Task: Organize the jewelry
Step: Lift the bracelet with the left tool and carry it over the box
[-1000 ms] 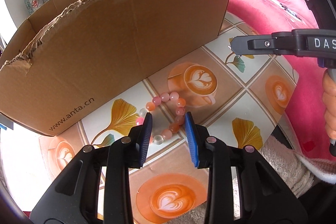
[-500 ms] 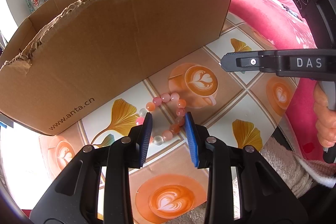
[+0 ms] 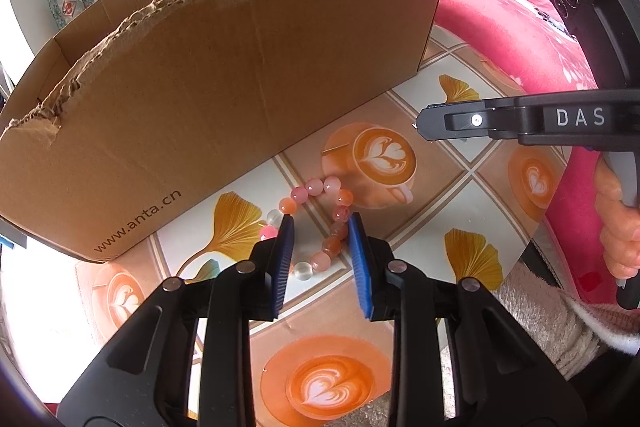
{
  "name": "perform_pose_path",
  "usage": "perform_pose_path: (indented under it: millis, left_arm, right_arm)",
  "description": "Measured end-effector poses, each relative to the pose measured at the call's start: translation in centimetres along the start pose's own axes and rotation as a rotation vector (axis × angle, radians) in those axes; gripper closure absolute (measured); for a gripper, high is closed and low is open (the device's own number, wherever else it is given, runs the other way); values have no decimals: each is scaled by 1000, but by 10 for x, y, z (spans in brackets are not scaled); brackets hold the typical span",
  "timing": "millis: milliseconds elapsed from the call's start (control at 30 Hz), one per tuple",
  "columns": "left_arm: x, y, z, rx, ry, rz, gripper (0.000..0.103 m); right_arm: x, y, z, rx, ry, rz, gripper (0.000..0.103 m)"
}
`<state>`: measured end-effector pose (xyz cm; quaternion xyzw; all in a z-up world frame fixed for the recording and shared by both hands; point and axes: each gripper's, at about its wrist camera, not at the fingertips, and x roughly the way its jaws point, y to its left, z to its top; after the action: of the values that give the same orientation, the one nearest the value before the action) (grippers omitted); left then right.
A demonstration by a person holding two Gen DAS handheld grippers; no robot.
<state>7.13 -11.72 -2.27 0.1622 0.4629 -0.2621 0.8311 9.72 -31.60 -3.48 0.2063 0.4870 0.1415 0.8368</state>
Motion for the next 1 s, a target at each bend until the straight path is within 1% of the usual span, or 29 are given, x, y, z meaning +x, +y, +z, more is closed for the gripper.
perform_pose_path:
  millis: [33, 200, 333, 433, 633, 733, 867, 1000]
  left_arm:
    - [0, 0, 1, 4, 1, 1, 93]
    - [0, 2, 2, -1, -2, 1, 94]
    - [-9, 8, 1, -28, -34, -29, 94]
    - [-22, 17, 0, -54, -68, -69, 94]
    - [-61, 44, 2, -159, -145, -212, 95]
    - [-84, 56, 4, -191, -195, -278, 95]
    - [-118, 63, 16, -191, -274, -334, 95]
    - [-146, 71, 34, -178, -349, -369, 95]
  right_arm:
    - [-1, -1, 0, 1, -3, 1, 98]
    - [-7, -2, 1, 8, -19, 2, 98]
    - [-13, -2, 1, 16, -31, 11, 98]
    - [-21, -2, 3, 26, -52, 30, 98]
    - [-46, -3, 9, 56, -116, 90, 98]
    - [-63, 0, 16, 54, -158, 114, 98]
    - [-86, 16, 35, 6, -216, 129, 98]
    - [-98, 39, 65, -89, -246, 118, 98]
